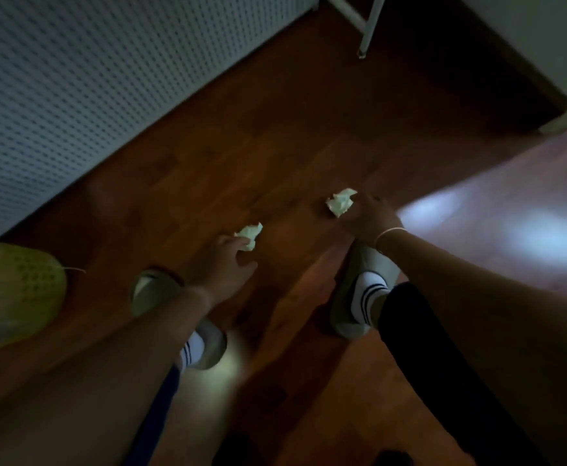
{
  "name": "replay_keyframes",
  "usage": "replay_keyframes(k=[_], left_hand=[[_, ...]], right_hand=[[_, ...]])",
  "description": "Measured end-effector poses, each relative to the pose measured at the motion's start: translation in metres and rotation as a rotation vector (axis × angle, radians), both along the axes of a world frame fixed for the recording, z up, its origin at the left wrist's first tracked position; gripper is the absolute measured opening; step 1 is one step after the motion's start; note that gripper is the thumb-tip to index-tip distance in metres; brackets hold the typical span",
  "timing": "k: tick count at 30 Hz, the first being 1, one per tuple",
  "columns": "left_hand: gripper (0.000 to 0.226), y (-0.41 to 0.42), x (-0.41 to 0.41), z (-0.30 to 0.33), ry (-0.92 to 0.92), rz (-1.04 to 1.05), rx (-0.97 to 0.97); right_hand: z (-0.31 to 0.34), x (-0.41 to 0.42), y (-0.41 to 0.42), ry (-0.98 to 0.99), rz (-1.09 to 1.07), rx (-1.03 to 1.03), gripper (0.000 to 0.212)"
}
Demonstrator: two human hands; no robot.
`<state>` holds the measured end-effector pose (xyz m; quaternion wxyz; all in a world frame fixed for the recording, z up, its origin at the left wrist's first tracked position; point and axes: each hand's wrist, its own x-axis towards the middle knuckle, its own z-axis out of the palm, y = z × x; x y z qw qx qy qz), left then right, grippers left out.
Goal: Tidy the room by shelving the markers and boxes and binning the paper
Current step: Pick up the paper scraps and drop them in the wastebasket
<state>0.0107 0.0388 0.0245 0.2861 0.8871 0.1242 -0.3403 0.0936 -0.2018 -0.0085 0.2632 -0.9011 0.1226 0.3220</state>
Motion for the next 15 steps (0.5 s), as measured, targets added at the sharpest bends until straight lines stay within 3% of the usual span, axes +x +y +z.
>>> replay_keyframes(k=[10,15], left_hand=[[0.067,-0.009,0.050,-0.120,0.025,-0.146,0.111],[0.060,-0.010,0.048,-0.164,0.080,-0.116,0.135]], right_hand=[[-0.107,0.038,-0.001,0.065,0.112,-0.077,0.071],[-0.138,0.034,0.007,0.042,0.125,-0.135,0.053]])
